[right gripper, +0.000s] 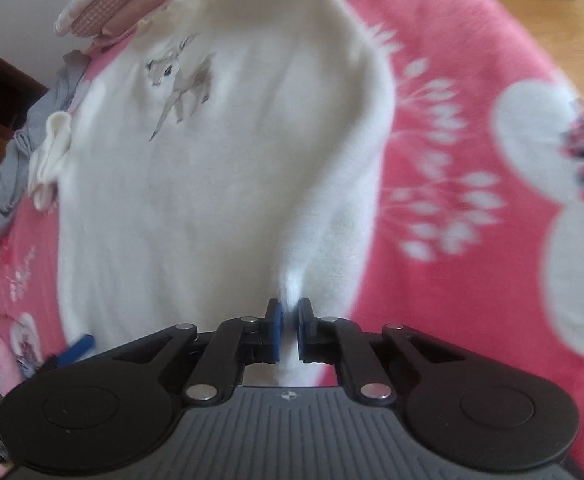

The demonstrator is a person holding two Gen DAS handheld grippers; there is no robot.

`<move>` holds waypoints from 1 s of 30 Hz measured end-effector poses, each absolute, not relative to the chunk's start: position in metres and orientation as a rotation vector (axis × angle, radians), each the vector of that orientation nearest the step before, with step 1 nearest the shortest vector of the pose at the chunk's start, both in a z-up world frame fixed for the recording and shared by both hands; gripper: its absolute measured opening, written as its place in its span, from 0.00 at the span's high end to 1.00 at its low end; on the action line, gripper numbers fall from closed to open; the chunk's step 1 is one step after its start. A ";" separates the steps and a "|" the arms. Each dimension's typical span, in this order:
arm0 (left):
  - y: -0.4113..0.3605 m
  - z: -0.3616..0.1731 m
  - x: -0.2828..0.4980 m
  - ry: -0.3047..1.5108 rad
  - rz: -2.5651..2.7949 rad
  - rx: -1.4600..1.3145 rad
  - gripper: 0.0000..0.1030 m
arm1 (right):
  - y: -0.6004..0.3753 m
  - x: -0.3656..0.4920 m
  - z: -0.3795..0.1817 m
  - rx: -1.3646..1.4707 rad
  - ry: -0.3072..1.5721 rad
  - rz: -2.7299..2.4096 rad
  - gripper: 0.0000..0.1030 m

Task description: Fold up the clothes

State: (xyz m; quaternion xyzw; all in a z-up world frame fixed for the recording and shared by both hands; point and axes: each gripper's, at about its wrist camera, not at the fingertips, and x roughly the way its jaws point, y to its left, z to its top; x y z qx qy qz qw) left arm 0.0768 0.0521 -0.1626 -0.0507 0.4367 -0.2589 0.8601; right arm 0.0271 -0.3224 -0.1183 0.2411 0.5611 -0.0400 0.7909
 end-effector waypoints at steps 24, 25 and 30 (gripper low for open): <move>0.042 -0.142 -0.009 0.756 -0.617 0.358 0.06 | -0.146 -0.033 -0.119 -0.654 1.010 0.693 0.88; 0.041 -0.143 -0.010 0.750 -0.631 0.364 0.06 | -0.138 -0.035 -0.124 -0.680 1.008 0.719 0.88; 0.037 -0.148 -0.008 0.748 -0.665 0.350 0.11 | -0.126 -0.036 -0.143 -0.780 1.014 0.750 0.87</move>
